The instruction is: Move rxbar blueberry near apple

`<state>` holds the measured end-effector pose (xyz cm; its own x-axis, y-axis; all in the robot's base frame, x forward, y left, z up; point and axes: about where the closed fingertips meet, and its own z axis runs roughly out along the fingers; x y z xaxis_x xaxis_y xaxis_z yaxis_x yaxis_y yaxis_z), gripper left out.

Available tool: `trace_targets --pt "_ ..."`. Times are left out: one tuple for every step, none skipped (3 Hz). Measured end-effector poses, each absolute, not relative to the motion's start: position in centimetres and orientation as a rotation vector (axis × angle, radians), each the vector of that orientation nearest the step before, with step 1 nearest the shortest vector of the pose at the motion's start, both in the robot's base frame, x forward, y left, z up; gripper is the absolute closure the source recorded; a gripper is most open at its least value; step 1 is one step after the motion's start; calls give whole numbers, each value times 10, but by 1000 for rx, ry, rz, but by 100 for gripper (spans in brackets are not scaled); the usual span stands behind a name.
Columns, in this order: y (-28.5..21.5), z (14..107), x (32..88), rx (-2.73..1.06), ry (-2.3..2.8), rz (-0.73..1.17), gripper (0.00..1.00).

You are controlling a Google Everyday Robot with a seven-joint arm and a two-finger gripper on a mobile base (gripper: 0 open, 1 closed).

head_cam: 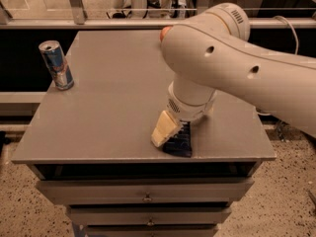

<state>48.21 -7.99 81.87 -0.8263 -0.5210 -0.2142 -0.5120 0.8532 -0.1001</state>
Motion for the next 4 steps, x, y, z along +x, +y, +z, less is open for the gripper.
trace_targets --pt "-83 823 479 -772 2801 -45 38" --pt "-83 826 478 -765 2799 -36 59" --pt "-83 829 478 -765 2799 -36 83" --pt "-82 832 480 -776 2785 -28 100"
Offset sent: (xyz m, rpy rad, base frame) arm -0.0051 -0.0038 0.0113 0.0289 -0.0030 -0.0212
